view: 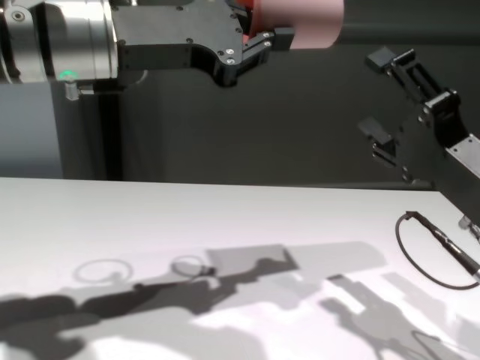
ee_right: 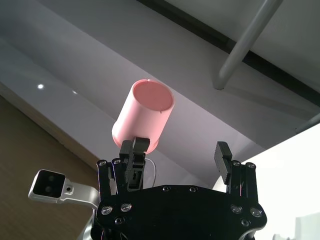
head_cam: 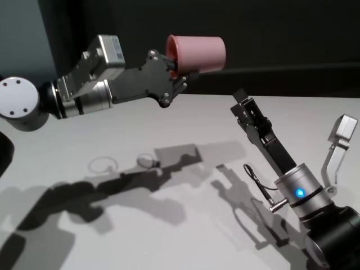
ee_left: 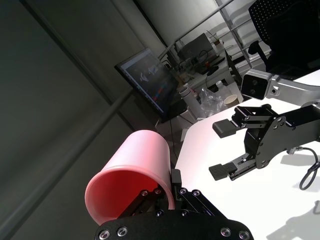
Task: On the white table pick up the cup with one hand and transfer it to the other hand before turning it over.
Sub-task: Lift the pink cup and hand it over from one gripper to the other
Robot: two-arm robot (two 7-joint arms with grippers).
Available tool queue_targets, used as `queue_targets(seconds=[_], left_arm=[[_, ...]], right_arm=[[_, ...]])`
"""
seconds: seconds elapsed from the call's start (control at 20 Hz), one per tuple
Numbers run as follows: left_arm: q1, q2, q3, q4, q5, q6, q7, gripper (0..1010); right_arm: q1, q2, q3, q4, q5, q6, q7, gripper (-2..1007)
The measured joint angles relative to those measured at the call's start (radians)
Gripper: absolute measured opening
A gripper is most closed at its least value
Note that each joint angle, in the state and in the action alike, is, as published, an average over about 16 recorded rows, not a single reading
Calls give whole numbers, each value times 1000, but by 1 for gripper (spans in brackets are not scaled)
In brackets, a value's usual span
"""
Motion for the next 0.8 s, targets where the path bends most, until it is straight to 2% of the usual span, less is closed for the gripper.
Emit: queue_targets(seconds=[0.8], left_arm=[[0,0,0,0,0,0,0,43]], right_arm=[[87,-37,-35,106,71,-39,83,1002]])
